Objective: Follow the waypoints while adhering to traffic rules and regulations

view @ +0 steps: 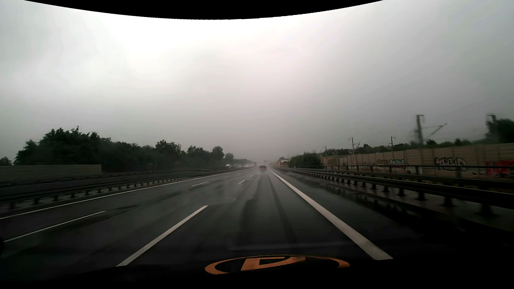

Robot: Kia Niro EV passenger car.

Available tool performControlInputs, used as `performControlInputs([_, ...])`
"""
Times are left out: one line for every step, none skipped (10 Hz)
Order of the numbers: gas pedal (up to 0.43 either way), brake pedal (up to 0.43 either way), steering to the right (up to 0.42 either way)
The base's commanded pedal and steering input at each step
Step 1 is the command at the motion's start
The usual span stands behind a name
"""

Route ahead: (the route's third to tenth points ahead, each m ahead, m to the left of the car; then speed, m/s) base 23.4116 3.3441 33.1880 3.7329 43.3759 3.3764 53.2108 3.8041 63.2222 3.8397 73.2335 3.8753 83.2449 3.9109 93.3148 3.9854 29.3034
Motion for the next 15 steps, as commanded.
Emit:
performControlInputs([0.228, 0.000, -0.004])
performControlInputs([0.228, 0.000, -0.003])
performControlInputs([0.228, 0.000, -0.003])
performControlInputs([0.228, 0.000, -0.003])
performControlInputs([0.228, 0.000, -0.003])
performControlInputs([0.228, 0.000, -0.003])
performControlInputs([0.228, 0.000, -0.002])
performControlInputs([0.228, 0.000, -0.002])
performControlInputs([0.228, 0.000, -0.002])
performControlInputs([0.228, 0.000, -0.002])
performControlInputs([0.228, 0.000, -0.002])
performControlInputs([0.228, 0.000, -0.003])
performControlInputs([0.228, 0.000, -0.003])
performControlInputs([0.228, 0.000, -0.002])
performControlInputs([0.228, 0.000, -0.003])
